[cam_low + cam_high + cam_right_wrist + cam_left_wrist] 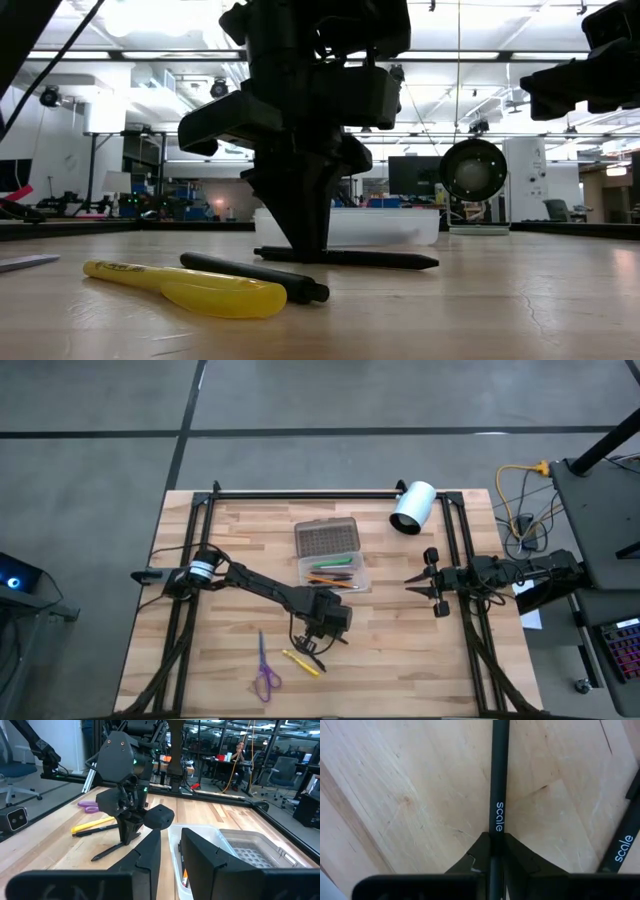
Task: Pick & place school supplies into a supply box
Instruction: Put the black pen into the transparent supply box
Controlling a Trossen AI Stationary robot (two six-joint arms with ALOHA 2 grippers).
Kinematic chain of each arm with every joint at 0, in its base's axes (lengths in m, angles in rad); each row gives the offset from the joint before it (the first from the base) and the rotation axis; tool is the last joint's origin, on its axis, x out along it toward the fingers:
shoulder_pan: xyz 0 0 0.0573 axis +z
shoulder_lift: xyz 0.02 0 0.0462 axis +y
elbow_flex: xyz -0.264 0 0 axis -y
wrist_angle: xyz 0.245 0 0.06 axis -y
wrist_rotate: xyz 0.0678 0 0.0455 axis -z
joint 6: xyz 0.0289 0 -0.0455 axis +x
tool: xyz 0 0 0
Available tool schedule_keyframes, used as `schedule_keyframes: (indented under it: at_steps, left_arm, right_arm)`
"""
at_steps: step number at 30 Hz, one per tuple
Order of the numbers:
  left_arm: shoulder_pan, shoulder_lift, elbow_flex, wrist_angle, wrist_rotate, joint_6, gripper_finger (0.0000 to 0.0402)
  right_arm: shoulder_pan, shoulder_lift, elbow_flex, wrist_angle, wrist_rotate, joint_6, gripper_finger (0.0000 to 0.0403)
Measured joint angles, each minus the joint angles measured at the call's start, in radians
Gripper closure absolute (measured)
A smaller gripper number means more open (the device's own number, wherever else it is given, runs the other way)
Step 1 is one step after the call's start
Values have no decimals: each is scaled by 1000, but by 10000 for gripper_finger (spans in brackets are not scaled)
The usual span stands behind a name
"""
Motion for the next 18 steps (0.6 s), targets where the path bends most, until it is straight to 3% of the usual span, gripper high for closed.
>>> schedule_keyframes:
  at_steps: [11, 18]
  left_arm:
    - [-2, 5, 26, -2, -3, 1, 390]
    - [-10, 5, 49, 7, -69, 2, 389]
  right_arm:
    - [0, 0, 0, 0, 0, 0, 323]
    - [0, 0, 0, 0, 0, 0, 324]
